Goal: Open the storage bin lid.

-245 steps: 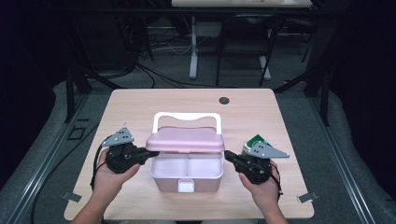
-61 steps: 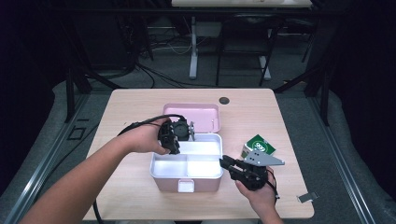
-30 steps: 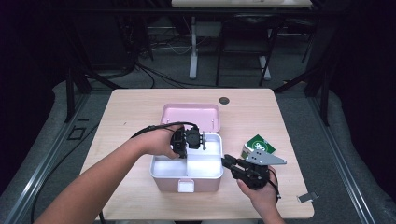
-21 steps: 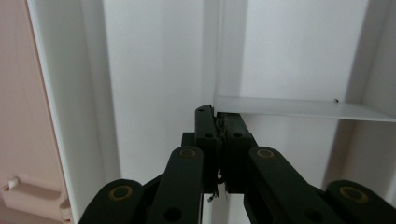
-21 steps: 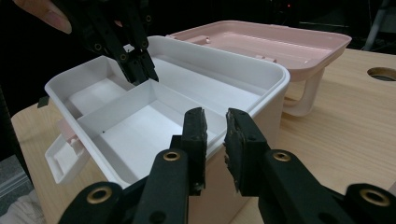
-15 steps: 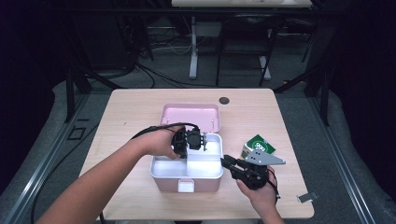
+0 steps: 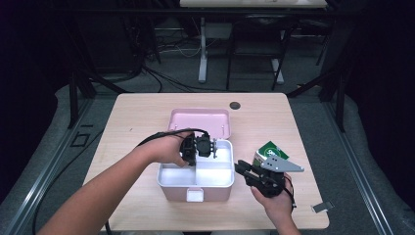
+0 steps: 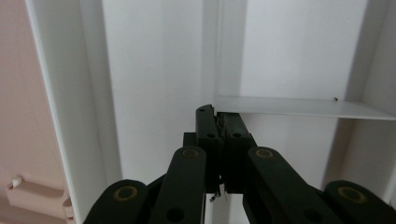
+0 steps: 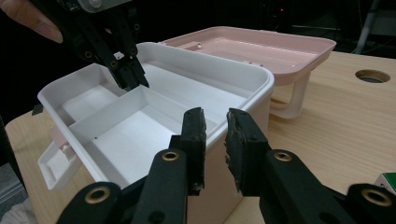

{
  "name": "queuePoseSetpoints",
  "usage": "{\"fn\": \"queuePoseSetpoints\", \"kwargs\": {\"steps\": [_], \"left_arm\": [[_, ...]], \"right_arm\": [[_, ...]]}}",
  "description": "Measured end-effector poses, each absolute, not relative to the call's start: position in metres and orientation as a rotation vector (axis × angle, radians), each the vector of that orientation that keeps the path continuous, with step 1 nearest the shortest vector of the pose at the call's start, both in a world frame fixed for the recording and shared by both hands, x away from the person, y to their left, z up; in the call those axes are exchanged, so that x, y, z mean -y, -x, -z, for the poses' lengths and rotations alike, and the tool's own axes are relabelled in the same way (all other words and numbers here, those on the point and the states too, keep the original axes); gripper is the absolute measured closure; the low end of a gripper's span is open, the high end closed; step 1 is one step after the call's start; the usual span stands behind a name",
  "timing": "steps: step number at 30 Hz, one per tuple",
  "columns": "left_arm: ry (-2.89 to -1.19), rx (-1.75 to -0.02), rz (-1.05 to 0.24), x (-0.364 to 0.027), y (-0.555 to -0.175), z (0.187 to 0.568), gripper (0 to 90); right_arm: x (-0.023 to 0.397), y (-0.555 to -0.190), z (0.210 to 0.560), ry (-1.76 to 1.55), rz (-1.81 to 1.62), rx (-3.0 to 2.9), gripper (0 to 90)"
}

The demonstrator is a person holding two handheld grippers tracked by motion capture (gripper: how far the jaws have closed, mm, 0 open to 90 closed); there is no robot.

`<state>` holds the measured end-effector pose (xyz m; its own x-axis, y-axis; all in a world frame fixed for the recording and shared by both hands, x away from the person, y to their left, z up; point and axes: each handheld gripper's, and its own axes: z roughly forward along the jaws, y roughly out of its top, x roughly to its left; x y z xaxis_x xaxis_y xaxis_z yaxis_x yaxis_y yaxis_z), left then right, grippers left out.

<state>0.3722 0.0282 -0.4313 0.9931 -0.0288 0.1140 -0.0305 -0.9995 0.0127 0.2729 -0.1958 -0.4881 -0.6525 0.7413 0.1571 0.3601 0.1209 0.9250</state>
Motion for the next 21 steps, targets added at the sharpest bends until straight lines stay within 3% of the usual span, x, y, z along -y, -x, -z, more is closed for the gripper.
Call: {"fn": "queuePoseSetpoints", "kwargs": {"steps": [21], "left_arm": [[-3.070, 0.011, -0.212, -0.037, -0.371, 0.407, 89.7]], "right_arm": [[0.209, -0.276, 0.487, -1.121, -1.548, -2.009, 75.8]]}}
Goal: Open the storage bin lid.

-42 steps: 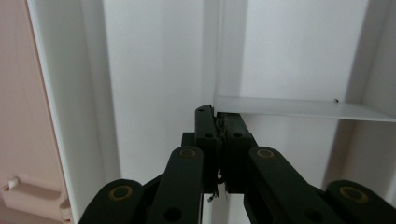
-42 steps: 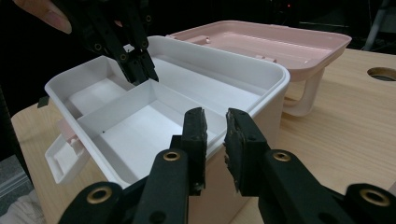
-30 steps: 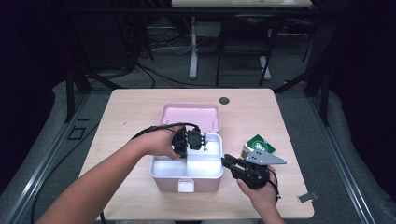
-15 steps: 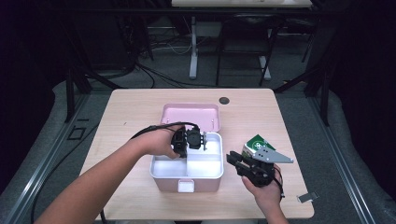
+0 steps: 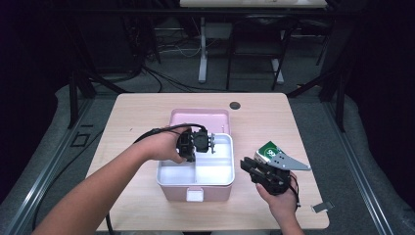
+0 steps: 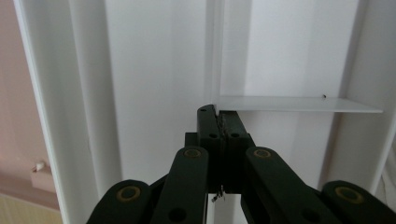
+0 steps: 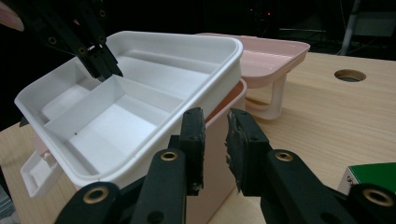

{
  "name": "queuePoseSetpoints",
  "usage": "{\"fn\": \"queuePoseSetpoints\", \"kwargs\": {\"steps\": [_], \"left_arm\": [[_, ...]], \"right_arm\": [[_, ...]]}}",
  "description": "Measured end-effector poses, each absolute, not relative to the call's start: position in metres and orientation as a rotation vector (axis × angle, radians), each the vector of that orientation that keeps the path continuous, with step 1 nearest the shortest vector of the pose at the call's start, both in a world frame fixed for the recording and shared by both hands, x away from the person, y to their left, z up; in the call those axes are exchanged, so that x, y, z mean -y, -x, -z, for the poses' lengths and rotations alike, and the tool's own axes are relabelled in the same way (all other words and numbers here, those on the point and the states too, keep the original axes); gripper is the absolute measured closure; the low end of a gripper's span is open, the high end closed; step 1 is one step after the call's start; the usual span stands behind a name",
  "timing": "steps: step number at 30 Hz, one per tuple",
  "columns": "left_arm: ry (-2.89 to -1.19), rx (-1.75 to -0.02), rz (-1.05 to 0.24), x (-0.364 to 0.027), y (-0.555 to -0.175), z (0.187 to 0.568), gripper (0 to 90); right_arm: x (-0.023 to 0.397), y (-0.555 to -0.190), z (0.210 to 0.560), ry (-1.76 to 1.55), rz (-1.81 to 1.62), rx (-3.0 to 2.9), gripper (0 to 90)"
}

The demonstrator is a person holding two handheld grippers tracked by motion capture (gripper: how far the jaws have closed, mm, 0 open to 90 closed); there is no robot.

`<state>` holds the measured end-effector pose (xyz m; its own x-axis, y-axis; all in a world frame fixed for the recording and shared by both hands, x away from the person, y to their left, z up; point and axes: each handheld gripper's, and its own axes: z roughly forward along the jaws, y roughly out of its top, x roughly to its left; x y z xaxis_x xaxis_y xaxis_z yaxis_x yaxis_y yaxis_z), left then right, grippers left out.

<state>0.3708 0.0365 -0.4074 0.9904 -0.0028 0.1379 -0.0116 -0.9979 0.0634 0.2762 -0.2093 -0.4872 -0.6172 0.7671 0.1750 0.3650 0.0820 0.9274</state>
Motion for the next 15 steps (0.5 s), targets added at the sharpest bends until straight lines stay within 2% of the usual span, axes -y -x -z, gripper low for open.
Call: {"fn": "queuePoseSetpoints", "kwargs": {"steps": [10, 15], "left_arm": [[-3.050, -0.066, -0.221, -0.048, -0.373, 0.396, 89.7], [-3.035, -0.157, -0.212, -0.056, -0.376, 0.391, 89.7]], "right_arm": [[0.213, -0.277, 0.488, -1.134, -1.547, -1.998, 75.7], [0.213, -0.277, 0.488, -1.136, -1.545, -1.998, 75.7]]}}
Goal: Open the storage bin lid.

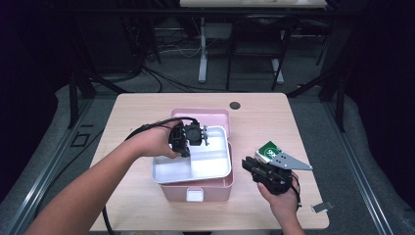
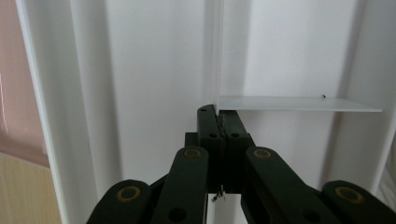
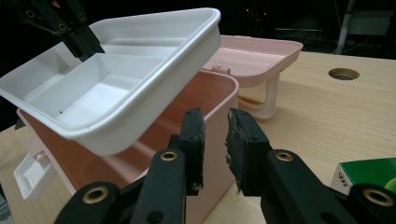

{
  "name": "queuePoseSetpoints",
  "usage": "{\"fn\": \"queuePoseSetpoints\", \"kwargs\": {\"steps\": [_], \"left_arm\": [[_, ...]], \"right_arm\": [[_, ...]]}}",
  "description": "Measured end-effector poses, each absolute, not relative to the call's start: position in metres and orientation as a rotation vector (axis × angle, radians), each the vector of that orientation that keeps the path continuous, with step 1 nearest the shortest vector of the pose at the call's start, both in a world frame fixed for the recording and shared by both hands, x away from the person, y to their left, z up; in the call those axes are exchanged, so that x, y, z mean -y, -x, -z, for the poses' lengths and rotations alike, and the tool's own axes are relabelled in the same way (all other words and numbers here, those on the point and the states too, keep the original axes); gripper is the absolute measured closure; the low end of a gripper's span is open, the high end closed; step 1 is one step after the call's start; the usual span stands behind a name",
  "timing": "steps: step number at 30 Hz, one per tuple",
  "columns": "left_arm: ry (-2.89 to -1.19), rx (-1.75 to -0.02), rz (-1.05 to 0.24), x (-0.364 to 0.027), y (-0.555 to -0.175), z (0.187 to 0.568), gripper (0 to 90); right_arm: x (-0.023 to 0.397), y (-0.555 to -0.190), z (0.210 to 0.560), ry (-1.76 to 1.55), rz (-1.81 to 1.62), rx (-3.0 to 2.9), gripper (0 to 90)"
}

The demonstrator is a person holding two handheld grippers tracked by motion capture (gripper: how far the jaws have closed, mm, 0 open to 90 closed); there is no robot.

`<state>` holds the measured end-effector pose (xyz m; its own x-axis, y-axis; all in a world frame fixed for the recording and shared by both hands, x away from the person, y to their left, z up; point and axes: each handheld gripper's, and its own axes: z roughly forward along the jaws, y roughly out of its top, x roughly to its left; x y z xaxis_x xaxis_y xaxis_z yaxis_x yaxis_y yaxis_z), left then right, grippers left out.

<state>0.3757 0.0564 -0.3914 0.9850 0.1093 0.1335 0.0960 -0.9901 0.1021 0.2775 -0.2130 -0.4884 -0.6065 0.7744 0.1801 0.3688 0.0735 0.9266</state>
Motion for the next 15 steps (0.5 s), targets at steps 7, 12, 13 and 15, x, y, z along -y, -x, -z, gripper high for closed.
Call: {"fn": "queuePoseSetpoints", "kwargs": {"steps": [7, 12, 13, 15], "left_arm": [[-3.019, -0.415, -0.213, -0.074, -0.385, 0.387, 89.7], [-2.963, -0.663, -0.178, -0.095, -0.396, 0.386, 89.7], [-2.957, -0.697, -0.175, -0.099, -0.398, 0.385, 89.7], [-2.913, -0.804, -0.151, -0.110, -0.402, 0.386, 89.7]], "right_arm": [[0.213, -0.277, 0.489, -1.149, -1.543, -2.003, 75.4], [0.213, -0.278, 0.490, -1.151, -1.540, -2.000, 75.4], [0.213, -0.278, 0.491, -1.150, -1.543, -2.001, 75.3], [0.213, -0.279, 0.492, -1.148, -1.547, -1.999, 75.3]]}}
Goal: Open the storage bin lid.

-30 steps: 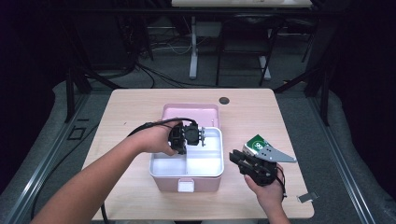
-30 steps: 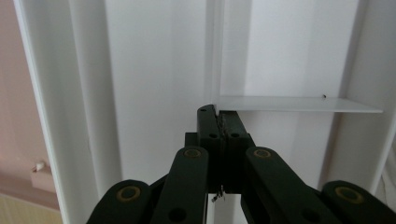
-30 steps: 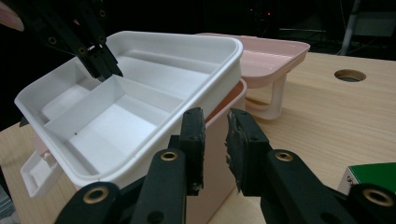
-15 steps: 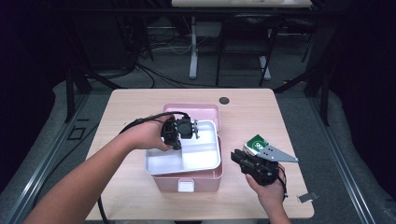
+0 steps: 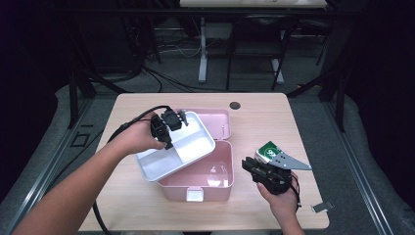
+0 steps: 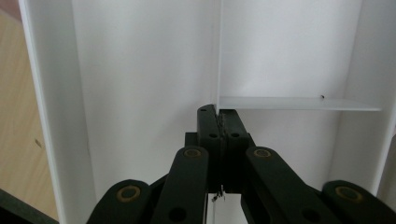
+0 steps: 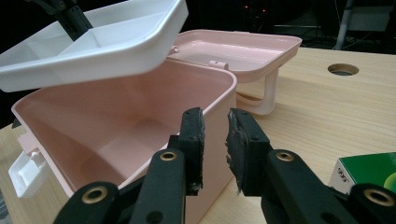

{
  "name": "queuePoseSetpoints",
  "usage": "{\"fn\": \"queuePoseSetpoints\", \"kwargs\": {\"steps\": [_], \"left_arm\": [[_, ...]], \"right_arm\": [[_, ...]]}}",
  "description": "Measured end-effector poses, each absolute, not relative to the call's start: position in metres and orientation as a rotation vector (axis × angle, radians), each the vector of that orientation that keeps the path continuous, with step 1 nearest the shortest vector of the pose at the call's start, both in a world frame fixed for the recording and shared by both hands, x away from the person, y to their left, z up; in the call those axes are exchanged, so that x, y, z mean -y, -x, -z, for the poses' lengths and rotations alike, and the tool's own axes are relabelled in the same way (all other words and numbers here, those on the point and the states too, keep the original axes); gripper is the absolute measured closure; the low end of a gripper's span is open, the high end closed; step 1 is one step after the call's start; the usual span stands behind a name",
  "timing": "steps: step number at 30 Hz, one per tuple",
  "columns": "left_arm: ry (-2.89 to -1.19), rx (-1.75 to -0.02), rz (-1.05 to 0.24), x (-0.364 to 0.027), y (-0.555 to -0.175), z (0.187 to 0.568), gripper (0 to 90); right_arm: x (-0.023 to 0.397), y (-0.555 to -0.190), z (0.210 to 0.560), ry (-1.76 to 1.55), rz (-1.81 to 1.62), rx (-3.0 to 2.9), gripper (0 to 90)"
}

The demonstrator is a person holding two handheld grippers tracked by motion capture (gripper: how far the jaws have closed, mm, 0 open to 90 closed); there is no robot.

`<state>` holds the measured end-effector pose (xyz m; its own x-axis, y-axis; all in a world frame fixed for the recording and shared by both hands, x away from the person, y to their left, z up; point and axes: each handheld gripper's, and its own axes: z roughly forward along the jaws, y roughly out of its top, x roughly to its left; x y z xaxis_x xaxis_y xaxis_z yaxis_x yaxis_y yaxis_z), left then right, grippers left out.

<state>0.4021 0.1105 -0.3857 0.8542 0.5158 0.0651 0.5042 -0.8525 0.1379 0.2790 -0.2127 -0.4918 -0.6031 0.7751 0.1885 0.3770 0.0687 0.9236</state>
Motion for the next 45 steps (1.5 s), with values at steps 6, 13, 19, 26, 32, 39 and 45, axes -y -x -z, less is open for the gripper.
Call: {"fn": "queuePoseSetpoints", "kwargs": {"steps": [6, 13, 19, 26, 32, 39, 45], "left_arm": [[-2.858, -0.973, -0.171, -0.132, -0.409, 0.386, 89.7], [-2.790, -1.118, -0.174, -0.163, -0.415, 0.385, 89.7], [-2.743, -1.218, -0.163, -0.188, -0.416, 0.386, 89.7], [-2.694, -1.296, -0.151, -0.213, -0.413, 0.388, 89.7], [-2.667, -1.326, -0.145, -0.234, -0.407, 0.392, 89.7], [-2.647, -1.355, -0.113, -0.247, -0.402, 0.409, 89.7], [-2.650, -1.388, -0.108, -0.255, -0.402, 0.427, 89.7]], "right_arm": [[0.212, -0.279, 0.492, -1.153, -1.535, -2.011, 75.2], [0.213, -0.280, 0.494, -1.153, -1.546, -2.009, 75.2], [0.212, -0.280, 0.494, -1.148, -1.535, -2.014, 75.1], [0.212, -0.280, 0.494, -1.153, -1.535, -2.011, 75.0], [0.213, -0.279, 0.494, -1.157, -1.538, -2.007, 75.0], [0.213, -0.280, 0.494, -1.159, -1.537, -2.004, 74.9], [0.212, -0.279, 0.494, -1.160, -1.536, -2.007, 74.5]]}}
